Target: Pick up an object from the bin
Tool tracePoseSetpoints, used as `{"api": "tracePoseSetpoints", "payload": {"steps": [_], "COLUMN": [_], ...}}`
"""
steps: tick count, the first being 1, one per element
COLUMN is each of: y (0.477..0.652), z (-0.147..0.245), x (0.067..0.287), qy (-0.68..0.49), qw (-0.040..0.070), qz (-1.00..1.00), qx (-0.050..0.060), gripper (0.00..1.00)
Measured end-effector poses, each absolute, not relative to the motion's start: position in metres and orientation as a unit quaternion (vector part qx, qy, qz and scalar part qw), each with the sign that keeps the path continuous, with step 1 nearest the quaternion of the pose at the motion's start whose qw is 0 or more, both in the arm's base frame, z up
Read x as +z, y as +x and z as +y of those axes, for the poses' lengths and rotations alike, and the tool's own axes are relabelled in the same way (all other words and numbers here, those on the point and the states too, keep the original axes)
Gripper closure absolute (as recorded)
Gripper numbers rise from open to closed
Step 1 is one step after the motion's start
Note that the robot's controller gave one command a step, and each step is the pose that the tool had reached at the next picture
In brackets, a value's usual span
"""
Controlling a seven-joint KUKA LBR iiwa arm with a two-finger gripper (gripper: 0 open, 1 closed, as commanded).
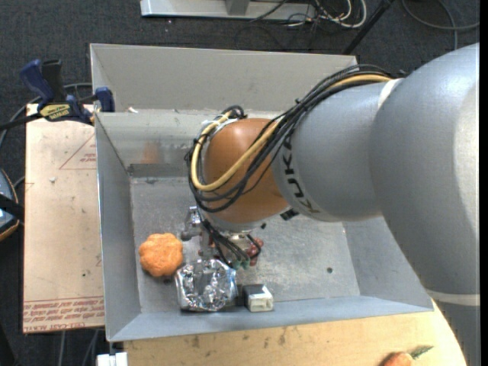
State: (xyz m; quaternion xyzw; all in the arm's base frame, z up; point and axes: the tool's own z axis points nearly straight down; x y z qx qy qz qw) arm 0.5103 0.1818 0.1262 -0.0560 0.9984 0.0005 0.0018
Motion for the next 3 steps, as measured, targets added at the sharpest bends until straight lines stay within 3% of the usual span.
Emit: {"api": "tracePoseSetpoints", "payload": {"steps": [1,2,3], "y": [0.542,0.532,0.517], "z": [0.134,0.165,0.136], "x": [0.093,0.080,0.090], "qy": [-0.029,-0.039,-0.016], "qw": [-0.001,0.001,0.000], "qz": [1.000,0.999,1.000], "qx": [0.003,-0.001,0.002], "gripper": [0.00,0.00,0.00]}}
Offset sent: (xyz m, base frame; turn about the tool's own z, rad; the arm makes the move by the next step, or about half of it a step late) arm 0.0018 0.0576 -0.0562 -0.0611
